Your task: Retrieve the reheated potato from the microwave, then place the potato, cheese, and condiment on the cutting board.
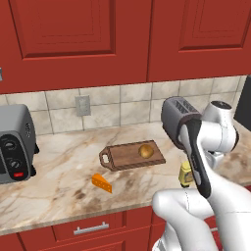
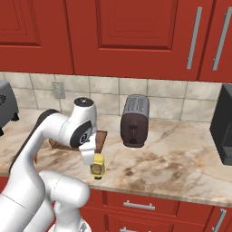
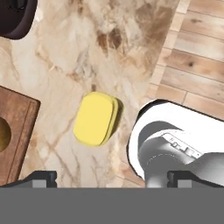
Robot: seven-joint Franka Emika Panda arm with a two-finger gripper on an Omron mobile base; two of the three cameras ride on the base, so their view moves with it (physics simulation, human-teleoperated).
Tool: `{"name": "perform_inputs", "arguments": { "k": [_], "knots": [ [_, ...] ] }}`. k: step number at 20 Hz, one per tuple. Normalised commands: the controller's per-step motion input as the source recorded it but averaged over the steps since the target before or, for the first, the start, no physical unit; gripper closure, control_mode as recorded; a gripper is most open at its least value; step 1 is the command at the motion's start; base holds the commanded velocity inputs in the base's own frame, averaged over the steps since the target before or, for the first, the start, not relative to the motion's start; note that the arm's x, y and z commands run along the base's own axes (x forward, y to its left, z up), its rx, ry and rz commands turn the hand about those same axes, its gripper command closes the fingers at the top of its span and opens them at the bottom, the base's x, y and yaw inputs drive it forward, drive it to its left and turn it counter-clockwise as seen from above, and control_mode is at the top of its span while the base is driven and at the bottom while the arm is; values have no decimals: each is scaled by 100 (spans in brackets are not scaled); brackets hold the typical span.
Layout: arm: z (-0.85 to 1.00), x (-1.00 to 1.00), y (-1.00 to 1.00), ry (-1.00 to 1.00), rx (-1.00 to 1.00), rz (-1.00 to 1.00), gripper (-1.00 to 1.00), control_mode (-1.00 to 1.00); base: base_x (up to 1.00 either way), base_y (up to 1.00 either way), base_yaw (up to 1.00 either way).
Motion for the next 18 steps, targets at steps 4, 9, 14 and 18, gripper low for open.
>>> {"name": "perform_inputs", "arguments": {
  "k": [4,9,14,18],
  "knots": [
    [-8,0,-16,-5,3,-7,-100,-100,0,0,0],
    [-4,0,-14,-2,0,-4,-100,-100,0,0,0],
    [-6,2,-1,0,0,-3,-100,-100,0,0,0],
    [-6,20,0,0,0,-2,-100,-100,0,0,0]
  ]
}}
